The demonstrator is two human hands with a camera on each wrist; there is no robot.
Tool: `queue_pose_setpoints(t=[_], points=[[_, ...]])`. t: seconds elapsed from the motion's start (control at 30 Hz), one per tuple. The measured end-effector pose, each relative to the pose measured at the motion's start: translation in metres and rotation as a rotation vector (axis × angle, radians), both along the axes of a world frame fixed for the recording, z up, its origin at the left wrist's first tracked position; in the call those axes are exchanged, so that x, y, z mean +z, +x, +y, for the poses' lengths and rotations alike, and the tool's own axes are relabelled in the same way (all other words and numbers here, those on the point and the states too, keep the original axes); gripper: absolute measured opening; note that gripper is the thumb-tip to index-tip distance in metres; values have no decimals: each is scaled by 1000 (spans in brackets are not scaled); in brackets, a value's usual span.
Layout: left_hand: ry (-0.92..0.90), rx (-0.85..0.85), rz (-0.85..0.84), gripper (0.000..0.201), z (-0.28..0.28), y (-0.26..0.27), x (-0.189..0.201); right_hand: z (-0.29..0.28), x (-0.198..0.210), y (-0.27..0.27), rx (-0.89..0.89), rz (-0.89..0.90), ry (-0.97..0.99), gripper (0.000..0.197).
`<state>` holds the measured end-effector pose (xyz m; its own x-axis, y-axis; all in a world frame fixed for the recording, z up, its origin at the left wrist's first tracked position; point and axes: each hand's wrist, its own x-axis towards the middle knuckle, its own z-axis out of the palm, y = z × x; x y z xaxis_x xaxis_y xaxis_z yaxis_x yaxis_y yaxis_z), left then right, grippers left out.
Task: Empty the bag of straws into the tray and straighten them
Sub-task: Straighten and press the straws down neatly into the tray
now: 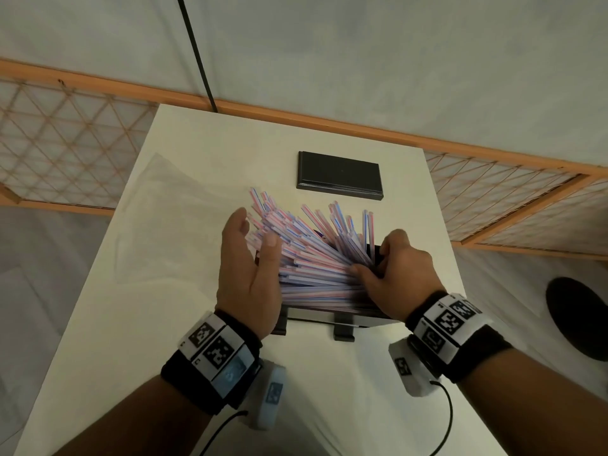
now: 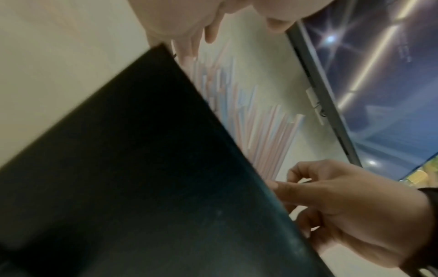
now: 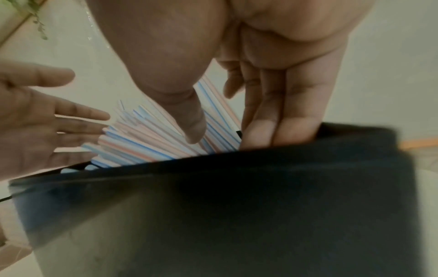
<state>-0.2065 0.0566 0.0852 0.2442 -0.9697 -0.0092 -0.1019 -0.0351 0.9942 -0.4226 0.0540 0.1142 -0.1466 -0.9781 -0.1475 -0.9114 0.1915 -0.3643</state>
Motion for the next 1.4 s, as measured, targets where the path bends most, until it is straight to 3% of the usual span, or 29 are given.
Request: queue_pose_setpoints(t=[0.13, 0.3, 0.4, 0.47, 0.57, 0.67, 0.77, 0.9, 1.1, 1.3, 1.4], points=[[11, 1, -23, 90, -5, -9, 9, -10, 0, 2, 9, -38, 5, 57], [56, -18, -64, 82, -6, -6, -4, -21, -2, 3, 139, 65, 4, 24], [83, 5, 49, 83, -9, -4, -6, -15, 6, 10, 223, 66, -90, 23], [93, 45, 156, 94, -11, -3, -3, -7, 15, 22, 310, 138, -139, 26], [65, 86, 251, 94, -11, -3, 2, 2, 14, 44, 449, 233, -177, 25], [74, 83, 217, 95, -10, -3, 5, 7, 0, 63, 498, 213, -14, 22], [105, 50, 24, 84, -10, -3, 1, 13, -5, 67, 469, 55, 90, 41], [120, 8, -161, 85, -8, -1, -8, 23, -9, 45, 392, -61, -27, 40], [59, -20, -174, 91, -10, -8, -3, 20, -10, 2, 99, 59, 82, 58], [56, -19, -137, 96, -15, -11, -3, 12, -15, 12, 125, -120, 68, 88], [79, -14, -123, 90, -14, -10, -2, 9, -14, 20, 168, -114, 72, 78]])
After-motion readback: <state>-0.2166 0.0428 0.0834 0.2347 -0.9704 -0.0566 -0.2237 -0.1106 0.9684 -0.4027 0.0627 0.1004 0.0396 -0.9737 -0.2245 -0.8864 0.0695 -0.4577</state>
